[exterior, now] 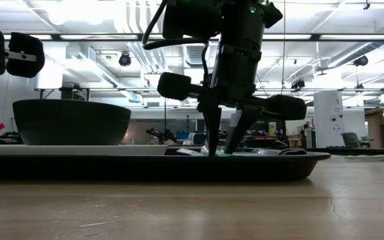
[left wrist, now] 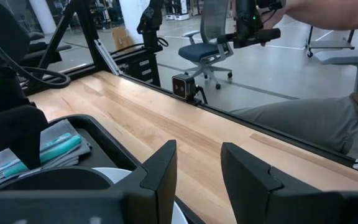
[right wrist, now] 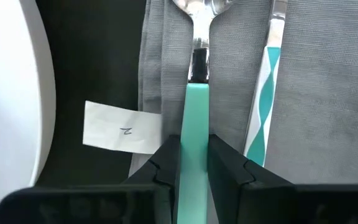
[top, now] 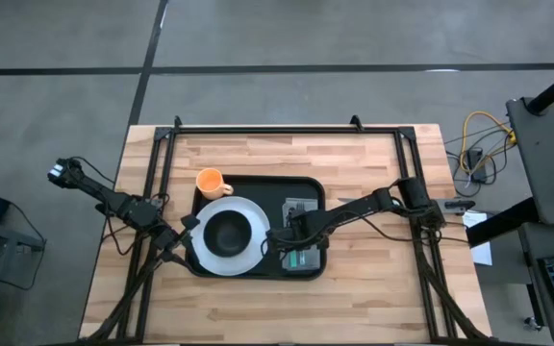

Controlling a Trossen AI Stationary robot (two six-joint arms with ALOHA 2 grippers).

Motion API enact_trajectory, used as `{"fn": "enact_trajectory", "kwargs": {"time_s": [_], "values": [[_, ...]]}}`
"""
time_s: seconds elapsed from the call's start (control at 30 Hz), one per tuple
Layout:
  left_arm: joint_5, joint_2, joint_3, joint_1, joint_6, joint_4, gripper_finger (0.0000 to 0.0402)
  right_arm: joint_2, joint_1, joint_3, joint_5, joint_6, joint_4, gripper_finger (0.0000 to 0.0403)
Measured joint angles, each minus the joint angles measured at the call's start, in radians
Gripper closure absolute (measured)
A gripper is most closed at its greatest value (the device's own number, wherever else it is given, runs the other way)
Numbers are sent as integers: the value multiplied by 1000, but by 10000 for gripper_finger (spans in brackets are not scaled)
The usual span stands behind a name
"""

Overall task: Set up tray
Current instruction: Put the blue spoon on the left side of the blue patterned fork

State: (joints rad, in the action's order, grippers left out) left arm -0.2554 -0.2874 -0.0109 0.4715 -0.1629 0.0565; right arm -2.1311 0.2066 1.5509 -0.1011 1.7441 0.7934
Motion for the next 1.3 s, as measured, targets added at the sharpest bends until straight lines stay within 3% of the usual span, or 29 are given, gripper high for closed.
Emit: {"fn": "enact_trajectory", "kwargs": {"time_s": [0.67,1.3], "values": [[0,0,0,0,0,0,295,-5,-4,0,-33,7,-18,291],[0,0,0,0,0,0,295,13,-9,31,-33,-20,12,311]]}}
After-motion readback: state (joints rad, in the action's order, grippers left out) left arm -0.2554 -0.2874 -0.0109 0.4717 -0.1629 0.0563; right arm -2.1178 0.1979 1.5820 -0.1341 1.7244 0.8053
